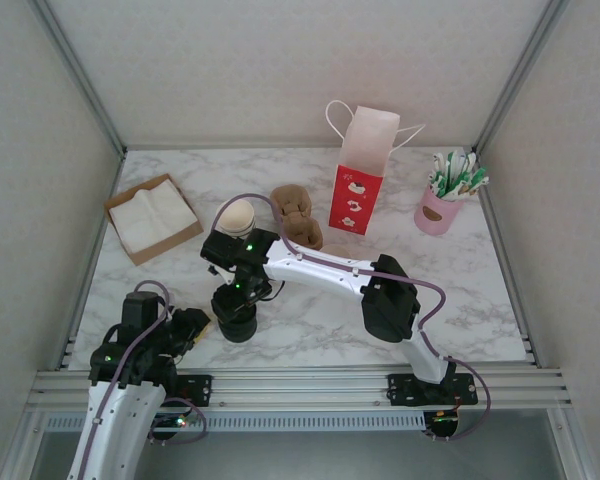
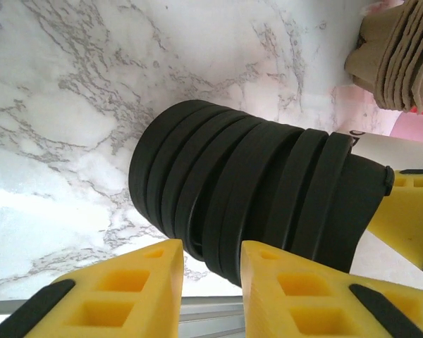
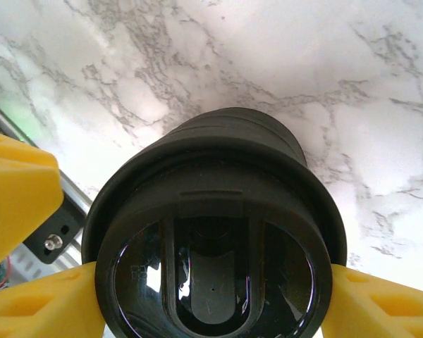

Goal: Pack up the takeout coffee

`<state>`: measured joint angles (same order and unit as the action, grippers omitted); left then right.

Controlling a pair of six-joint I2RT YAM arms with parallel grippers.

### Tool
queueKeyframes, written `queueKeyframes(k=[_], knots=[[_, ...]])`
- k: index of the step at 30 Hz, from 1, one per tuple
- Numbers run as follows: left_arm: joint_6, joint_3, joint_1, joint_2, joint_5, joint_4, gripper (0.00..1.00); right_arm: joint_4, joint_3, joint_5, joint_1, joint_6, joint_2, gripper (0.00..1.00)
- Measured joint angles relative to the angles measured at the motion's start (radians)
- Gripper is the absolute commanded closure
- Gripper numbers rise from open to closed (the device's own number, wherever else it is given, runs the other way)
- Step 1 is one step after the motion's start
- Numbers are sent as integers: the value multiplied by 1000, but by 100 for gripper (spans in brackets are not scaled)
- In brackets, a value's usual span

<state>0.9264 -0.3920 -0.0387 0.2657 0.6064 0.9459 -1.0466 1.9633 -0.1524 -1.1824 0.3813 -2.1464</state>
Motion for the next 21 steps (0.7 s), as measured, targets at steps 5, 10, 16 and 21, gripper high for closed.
queueKeyframes(k=[5,10,16,21], knots=[[35,21,0,-10,40,-62,67,-8,2,30,7,1,0,27],[123,91,0,-70,124,-178,64,3,-5,27,34,5,0,27],[217,165,0,-125,193,-283,66,19,-23,16,56,5,10,27],[234,180,1,-128,213,-307,67,20,-24,1,61,5,10,27]])
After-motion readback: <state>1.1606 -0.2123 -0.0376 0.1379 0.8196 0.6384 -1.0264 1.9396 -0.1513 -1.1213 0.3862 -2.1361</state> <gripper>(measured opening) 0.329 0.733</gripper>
